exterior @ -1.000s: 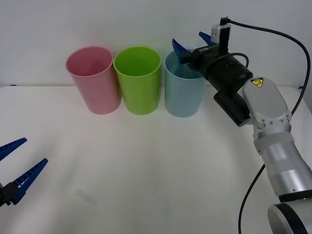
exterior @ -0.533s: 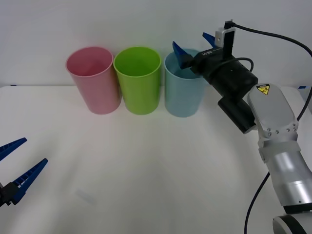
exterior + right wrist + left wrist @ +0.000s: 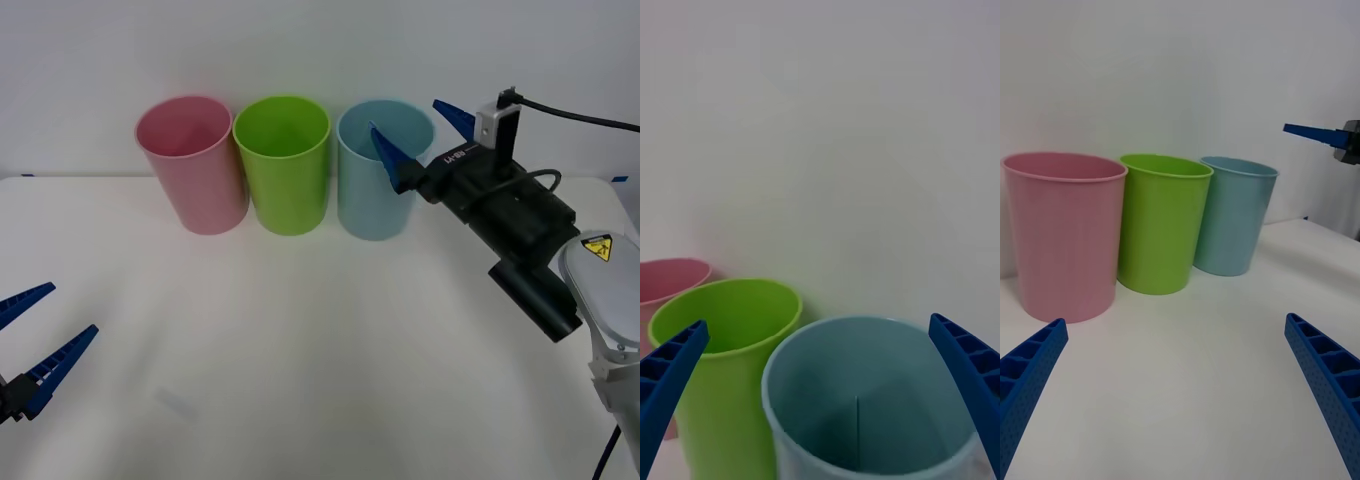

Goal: Grasp the object on the table and drop it into the matching bin: aluminum can to the light blue bin, PET bottle to the pink bin.

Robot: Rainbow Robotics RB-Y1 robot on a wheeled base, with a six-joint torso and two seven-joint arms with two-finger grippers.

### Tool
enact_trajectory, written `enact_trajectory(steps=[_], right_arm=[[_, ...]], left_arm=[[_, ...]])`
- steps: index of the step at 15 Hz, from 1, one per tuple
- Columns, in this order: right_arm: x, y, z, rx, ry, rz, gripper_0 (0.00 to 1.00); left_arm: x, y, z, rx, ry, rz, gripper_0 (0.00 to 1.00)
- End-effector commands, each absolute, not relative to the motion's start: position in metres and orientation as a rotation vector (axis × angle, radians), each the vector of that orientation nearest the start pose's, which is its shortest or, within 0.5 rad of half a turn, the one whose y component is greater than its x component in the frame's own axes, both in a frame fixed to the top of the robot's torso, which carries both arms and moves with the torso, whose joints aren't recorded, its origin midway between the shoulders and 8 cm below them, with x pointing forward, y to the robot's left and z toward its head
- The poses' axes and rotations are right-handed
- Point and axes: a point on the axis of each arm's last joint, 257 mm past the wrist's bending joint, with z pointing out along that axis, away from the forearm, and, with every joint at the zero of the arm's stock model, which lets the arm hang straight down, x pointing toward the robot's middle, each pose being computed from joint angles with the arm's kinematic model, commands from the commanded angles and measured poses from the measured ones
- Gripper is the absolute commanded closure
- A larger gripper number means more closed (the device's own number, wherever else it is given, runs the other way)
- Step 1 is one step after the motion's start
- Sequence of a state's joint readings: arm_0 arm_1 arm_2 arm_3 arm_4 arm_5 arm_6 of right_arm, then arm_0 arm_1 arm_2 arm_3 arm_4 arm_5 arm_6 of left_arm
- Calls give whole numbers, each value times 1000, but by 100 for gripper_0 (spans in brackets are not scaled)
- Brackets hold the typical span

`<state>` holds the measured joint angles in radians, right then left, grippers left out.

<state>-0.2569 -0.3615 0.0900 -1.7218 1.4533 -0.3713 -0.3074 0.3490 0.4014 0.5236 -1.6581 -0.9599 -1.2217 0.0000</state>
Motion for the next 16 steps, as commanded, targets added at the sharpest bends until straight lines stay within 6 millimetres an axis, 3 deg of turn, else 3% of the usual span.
enact_trajectory(steps=[1,7,16], right_arm=[[524,-129,-60,-484,1297,439,0],[459,-149,-97,-577,1353,440,0],[398,-192,-153,-744,1407,337,0]], left_arm=[[342,330,-169,465,1441,-567,0],[342,330,-169,465,1441,-567,0],[342,330,-169,465,1441,-567,0]])
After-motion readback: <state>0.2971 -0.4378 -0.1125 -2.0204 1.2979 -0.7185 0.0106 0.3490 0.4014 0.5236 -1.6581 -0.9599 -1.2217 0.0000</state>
